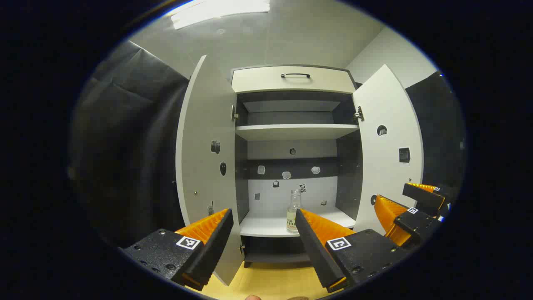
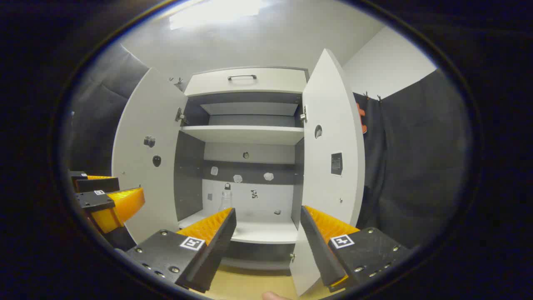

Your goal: Grasp the bottle in the cabinet with the left hand and place it on the coaster, then close the right door with the right hand and the left door with the left hand.

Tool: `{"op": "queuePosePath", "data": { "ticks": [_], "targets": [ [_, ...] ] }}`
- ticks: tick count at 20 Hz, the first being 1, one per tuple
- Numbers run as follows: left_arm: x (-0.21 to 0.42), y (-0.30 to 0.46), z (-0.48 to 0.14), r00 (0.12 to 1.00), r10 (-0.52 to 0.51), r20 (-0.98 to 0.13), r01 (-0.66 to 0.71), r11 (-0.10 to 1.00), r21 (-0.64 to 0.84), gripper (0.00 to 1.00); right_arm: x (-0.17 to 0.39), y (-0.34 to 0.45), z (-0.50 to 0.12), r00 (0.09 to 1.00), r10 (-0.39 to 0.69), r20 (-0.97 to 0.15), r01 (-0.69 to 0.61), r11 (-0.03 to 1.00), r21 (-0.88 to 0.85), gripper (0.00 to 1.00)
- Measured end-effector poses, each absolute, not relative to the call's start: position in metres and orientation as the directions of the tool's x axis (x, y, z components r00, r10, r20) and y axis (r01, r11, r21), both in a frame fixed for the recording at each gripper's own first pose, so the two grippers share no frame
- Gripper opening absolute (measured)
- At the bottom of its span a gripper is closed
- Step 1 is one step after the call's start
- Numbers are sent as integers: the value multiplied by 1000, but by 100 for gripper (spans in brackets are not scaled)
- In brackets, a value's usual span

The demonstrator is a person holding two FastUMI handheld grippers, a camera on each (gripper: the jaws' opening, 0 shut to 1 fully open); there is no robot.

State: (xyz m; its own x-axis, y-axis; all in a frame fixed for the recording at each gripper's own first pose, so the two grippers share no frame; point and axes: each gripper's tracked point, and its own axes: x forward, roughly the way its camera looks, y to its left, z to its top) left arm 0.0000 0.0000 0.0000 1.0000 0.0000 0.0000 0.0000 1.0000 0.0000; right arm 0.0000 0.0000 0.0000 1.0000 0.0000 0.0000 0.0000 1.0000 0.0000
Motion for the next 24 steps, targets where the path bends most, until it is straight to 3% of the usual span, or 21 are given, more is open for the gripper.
{"op": "queuePosePath", "data": {
  "ticks": [8,9,24],
  "targets": [
    [-2,-10,3,1000,19,11,-18,999,-30,92,-2,-8,-2,1000,22,5,-21,999,-24,94],
    [-1,-11,0,1000,18,1,-18,999,-38,95,-3,-7,-4,1000,27,0,-27,999,-26,94],
    [-2,-18,-11,999,17,-30,-20,996,-89,95,-8,-23,-6,1000,19,-17,-19,1000,-11,94]
  ]
}}
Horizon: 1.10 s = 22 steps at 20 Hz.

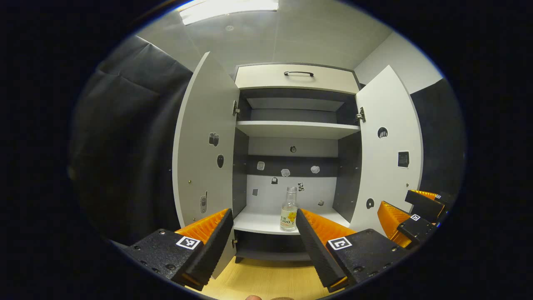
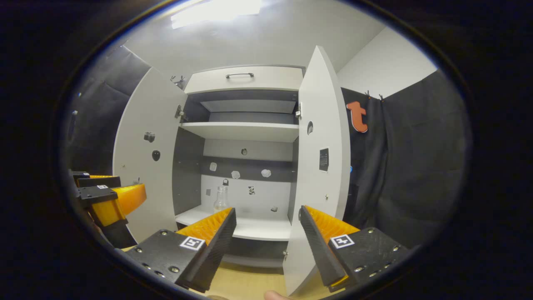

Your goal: Grasp the bottle in the cabinet with the left hand and place it on the coaster, then close the right door with the right hand and the left door with the left hand.

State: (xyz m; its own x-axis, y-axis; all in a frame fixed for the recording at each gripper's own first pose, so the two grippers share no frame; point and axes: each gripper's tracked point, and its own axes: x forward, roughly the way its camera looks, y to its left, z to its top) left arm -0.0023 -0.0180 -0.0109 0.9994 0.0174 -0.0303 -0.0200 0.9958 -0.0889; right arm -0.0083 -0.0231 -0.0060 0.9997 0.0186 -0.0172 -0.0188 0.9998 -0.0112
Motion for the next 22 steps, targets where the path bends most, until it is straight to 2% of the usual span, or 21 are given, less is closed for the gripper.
{"op": "queuePosePath", "data": {
  "ticks": [22],
  "targets": [
    [-10,-16,-21,998,11,-58,-16,996,-82,95,-19,-28,-7,999,7,-31,-6,1000,14,94]
  ]
}}
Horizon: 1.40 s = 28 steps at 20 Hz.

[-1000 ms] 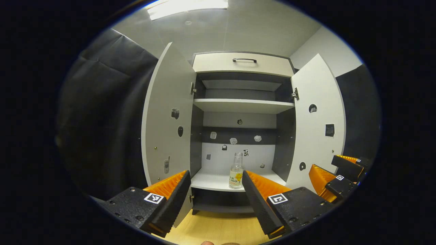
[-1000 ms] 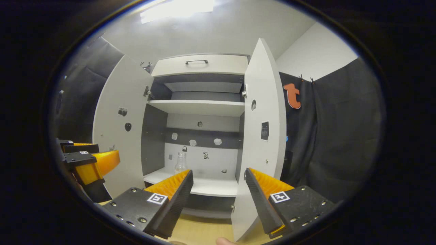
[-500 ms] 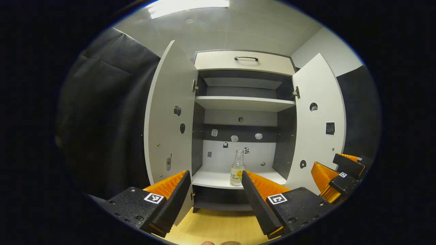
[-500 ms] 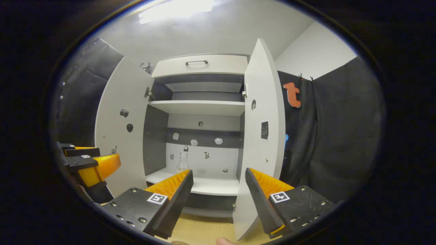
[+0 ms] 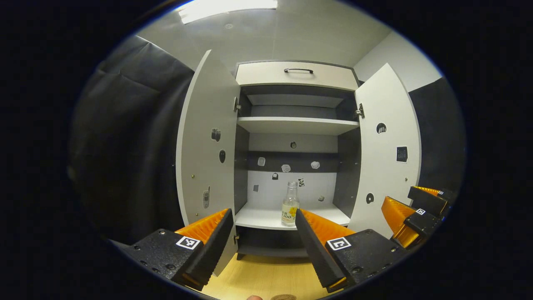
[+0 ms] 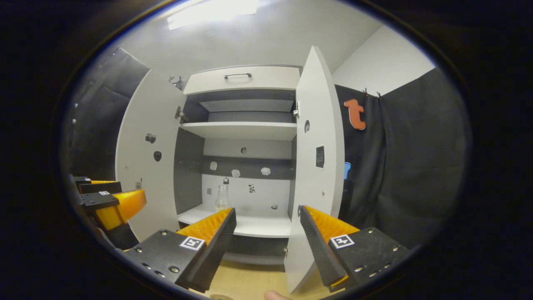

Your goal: Grasp the bottle in the cabinet with the left hand and place it on the coaster, then close the right door with the right hand and the left door with the left hand.

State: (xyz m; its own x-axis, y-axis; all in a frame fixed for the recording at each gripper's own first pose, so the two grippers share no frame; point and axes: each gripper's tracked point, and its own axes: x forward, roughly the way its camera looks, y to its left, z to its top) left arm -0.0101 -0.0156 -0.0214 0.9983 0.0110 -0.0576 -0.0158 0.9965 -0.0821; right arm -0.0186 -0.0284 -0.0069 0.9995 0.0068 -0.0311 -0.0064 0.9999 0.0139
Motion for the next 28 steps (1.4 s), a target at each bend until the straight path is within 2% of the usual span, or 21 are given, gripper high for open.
{"op": "queuePosePath", "data": {
  "ticks": [28],
  "targets": [
    [9,-23,-27,998,1,-60,-5,997,-77,95,-6,-29,-11,1000,2,-29,-2,1000,13,94]
  ]
}}
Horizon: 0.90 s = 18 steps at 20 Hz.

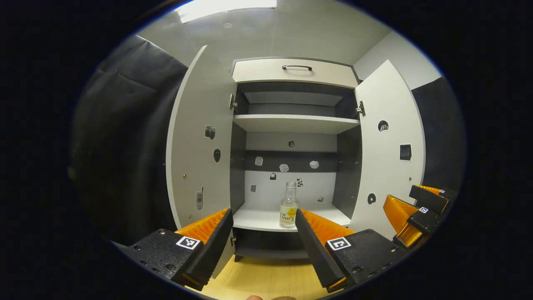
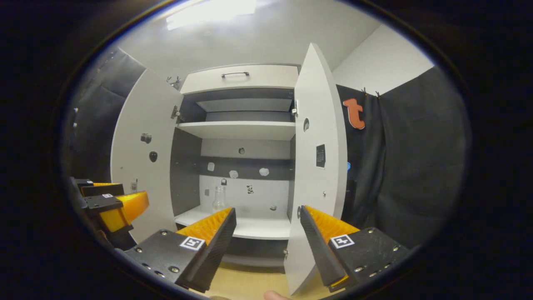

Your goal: Grasp the bottle in the cabinet with the left hand and place it on the coaster, then close the right door with the right hand and the left door with the left hand.

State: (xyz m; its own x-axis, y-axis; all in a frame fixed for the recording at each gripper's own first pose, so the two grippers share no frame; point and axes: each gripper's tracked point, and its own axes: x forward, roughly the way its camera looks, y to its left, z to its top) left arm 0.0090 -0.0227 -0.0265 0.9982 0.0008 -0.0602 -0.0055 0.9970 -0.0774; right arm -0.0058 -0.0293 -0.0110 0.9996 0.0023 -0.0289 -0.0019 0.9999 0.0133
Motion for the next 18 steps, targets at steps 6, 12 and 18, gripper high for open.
{"op": "queuePosePath", "data": {
  "ticks": [6,12,18],
  "targets": [
    [43,-37,-34,997,-48,-56,44,997,-66,95,-6,-39,-5,1000,-23,-16,23,1000,10,94],
    [110,-67,-43,988,-144,-48,141,989,-52,95,-19,-59,-2,995,-94,-12,94,995,12,92],
    [190,-98,-65,971,-225,-81,221,974,-58,95,-35,-72,7,985,-174,8,174,985,5,94]
  ]
}}
